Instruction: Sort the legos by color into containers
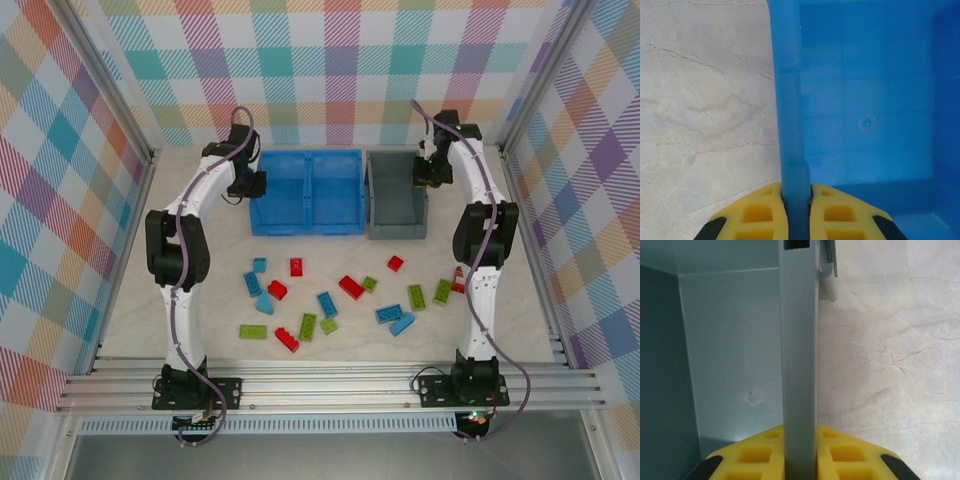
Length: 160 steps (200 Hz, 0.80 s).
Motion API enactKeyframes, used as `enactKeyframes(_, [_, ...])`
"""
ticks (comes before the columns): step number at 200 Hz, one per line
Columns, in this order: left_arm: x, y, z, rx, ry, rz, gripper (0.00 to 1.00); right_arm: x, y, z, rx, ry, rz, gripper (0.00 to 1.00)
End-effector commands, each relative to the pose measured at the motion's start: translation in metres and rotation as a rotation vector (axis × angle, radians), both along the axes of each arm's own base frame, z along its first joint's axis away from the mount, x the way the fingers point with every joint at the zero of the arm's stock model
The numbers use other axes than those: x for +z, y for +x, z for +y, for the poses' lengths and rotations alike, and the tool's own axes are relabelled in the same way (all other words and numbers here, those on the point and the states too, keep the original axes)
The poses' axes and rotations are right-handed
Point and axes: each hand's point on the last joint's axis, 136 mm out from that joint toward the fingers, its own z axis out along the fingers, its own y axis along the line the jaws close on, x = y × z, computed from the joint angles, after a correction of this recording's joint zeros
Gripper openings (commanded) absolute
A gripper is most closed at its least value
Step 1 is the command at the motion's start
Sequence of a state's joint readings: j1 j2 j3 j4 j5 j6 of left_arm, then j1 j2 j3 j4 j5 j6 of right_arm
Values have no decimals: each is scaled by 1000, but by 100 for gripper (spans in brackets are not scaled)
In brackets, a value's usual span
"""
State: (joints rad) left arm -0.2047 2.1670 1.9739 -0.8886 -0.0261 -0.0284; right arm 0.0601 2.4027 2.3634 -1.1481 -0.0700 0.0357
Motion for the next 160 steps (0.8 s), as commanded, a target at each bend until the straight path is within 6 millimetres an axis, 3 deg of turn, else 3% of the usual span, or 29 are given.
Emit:
enactKeyframes(1, [-12,-13,1,-33,13,52,0,1,-1,17,39,35,7,24])
enactKeyframes(14, [-8,-14,1,-30,10,45,1,5,-2,19,44,27,0,32])
enactKeyframes(47, [15,-14,2,2,-9,0,27,28,-6,14,9,7,-45,49])
enactKeyframes(97, [64,-17,3,52,-50,-94,47,99,-18,3,-86,-6,-178,64])
enactKeyframes(131, [111,-27,1,93,-113,-201,58,142,-48,-7,-191,9,-249,66])
enactKeyframes(160, [150,-52,-19,64,-206,-285,75,166,-87,-13,-265,39,-296,66])
